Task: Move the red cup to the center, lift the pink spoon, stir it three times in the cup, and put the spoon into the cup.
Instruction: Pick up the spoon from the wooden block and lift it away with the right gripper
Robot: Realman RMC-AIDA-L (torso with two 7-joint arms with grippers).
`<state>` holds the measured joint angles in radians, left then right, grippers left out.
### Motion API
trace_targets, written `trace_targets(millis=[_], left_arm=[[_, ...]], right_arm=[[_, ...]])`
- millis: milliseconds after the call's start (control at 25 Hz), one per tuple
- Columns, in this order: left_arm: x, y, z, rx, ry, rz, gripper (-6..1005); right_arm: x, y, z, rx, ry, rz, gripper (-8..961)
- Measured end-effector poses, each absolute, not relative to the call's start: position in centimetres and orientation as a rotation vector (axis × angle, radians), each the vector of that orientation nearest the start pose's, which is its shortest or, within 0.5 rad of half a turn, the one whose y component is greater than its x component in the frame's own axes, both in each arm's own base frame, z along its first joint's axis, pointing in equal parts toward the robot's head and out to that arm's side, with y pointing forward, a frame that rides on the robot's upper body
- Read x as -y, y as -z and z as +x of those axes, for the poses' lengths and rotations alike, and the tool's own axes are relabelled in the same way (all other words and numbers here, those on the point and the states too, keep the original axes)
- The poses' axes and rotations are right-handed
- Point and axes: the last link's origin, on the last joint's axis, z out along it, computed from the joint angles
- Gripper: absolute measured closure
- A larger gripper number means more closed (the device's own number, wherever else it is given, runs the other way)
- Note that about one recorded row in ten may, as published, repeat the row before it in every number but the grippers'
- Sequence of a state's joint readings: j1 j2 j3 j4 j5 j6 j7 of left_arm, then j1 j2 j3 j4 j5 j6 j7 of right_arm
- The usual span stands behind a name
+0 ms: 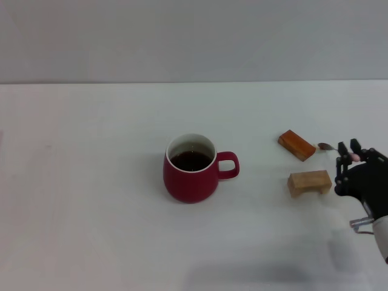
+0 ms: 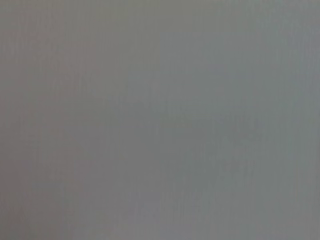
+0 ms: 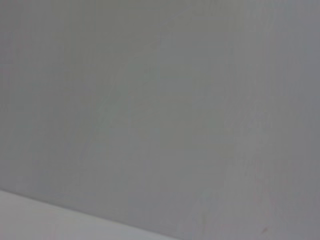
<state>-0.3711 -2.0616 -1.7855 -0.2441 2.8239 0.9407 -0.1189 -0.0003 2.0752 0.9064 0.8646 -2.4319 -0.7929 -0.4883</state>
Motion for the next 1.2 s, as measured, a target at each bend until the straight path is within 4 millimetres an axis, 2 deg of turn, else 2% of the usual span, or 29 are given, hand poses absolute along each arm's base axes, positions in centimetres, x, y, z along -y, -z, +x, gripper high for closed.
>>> trace_targets(millis=[280, 800, 1200], left_arm=[[-33.3, -6.2, -39.6, 0.716, 0.526, -1.194, 153], [-33.4, -6.2, -39.6, 0.719, 0.526, -1.191, 153], [-33.4, -6.2, -39.6, 0.719, 0.525, -1.192, 153]], right_arm=[[-27.1, 4.9, 28.3, -0.392, -0.419, -1.67, 816], [-27.5, 4.0, 28.1, -0.367, -0.41, -1.643, 819], [-28.0, 2.9, 27.2, -0.346, -0.432, -1.604, 820]])
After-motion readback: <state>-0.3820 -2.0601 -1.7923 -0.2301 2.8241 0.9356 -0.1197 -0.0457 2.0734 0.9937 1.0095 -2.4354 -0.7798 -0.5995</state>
